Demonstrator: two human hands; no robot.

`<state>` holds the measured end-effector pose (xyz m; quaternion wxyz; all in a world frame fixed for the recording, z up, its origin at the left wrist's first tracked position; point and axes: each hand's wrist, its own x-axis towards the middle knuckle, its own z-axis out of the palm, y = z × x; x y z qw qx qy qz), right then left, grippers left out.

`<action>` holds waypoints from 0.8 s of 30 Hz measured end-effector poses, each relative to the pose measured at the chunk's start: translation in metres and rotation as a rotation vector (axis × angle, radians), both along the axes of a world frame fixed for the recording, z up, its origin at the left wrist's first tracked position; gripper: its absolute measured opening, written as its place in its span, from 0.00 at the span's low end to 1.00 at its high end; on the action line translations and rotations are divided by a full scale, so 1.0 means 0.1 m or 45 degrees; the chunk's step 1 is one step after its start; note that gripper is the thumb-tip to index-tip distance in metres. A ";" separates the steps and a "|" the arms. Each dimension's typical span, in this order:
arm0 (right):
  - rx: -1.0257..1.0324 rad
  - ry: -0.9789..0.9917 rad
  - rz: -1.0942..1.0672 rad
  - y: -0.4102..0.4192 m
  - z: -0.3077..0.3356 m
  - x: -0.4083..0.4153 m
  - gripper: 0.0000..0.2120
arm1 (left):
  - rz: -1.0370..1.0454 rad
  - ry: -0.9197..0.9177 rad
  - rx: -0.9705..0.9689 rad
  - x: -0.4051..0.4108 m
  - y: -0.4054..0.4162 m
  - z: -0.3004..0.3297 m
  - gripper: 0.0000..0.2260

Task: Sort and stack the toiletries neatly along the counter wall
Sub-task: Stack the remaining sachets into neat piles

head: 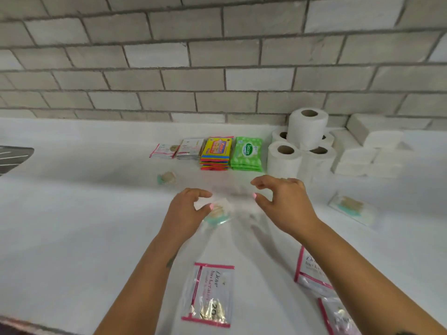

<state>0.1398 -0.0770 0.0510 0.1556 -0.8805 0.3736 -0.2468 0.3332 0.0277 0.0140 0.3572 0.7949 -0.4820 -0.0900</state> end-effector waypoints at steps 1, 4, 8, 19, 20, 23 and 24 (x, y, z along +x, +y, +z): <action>0.005 -0.001 0.002 0.05 0.00 -0.08 0.14 | -0.013 0.008 0.050 -0.06 0.08 0.00 0.10; 0.008 0.000 0.000 0.19 0.00 -0.32 0.13 | -0.075 0.067 0.292 -0.20 0.29 -0.01 0.13; 0.050 -0.036 -0.019 0.32 0.01 -0.60 0.13 | -0.125 -0.003 0.756 -0.35 0.52 -0.11 0.25; 0.146 -0.103 -0.141 0.41 0.06 -1.18 0.12 | -0.045 -0.088 0.912 -0.59 0.68 -0.32 0.35; 0.150 -0.113 -0.152 0.41 0.05 -1.22 0.12 | -0.040 -0.077 0.907 -0.59 0.68 -0.32 0.34; 0.164 -0.109 -0.178 0.37 0.00 -1.31 0.12 | -0.032 -0.082 0.887 -0.59 0.68 -0.33 0.28; 0.182 -0.107 -0.188 0.34 -0.03 -1.33 0.12 | -0.028 -0.079 0.868 -0.59 0.68 -0.32 0.26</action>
